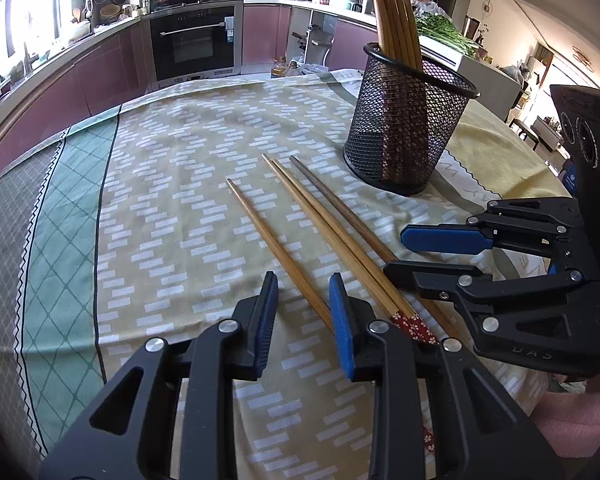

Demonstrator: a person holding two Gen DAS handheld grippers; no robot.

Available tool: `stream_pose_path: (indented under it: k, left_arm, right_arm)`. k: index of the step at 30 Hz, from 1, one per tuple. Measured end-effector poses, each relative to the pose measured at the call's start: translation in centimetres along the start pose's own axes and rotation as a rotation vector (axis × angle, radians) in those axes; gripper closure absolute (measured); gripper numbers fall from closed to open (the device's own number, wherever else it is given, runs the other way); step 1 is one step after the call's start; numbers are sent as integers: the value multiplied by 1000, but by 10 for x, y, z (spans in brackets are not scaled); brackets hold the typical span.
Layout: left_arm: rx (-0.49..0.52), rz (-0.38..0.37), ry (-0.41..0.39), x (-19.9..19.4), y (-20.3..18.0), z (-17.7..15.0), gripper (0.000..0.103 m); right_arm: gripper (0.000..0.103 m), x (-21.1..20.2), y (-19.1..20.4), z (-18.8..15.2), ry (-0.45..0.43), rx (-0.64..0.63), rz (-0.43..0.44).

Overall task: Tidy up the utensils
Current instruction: 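Move the right gripper over the remaining chopsticks on the cloth, then close the left and right grippers each on a loose chopstick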

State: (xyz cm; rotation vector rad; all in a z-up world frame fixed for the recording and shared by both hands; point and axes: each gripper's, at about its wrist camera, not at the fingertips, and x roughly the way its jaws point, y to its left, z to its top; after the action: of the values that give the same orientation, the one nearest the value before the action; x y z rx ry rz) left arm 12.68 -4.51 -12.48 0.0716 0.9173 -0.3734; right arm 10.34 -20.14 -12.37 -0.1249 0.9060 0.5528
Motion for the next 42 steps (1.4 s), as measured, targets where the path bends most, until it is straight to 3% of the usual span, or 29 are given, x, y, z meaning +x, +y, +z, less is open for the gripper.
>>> stream_pose_path:
  k: [6, 18, 20, 29, 31, 32, 37, 40, 42]
  left_arm:
    - [-26, 4, 0, 3, 2, 4, 85]
    - [-98, 2, -22, -6, 10, -1, 97]
    - [-103, -1, -25, -8, 10, -2, 102]
    - [-63, -4, -24, -13, 2, -6, 98]
    - [-52, 1, -18, -13, -1, -6, 84]
    - [-49, 11, -9, -11, -1, -6, 82]
    - [-35, 21, 5, -3, -1, -4, 83]
    - [-33, 43, 8, -1, -1, -1, 94]
    - [-48, 39, 9, 0, 2, 1, 95]
  right_arm:
    - [94, 1, -7, 1, -7, 34, 23]
    - [97, -12, -22, -5, -41, 119, 77]
    - [97, -17, -20, -6, -52, 110, 92]
    - [97, -14, -12, -8, -35, 81, 116]
    - [97, -11, -13, -9, -26, 79, 115]
    - [97, -11, -13, -10, -23, 77, 114]
    - [96, -6, -13, -11, -7, 73, 103]
    - [96, -4, -11, -9, -7, 69, 101]
    - [96, -3, -12, -8, -8, 73, 101]
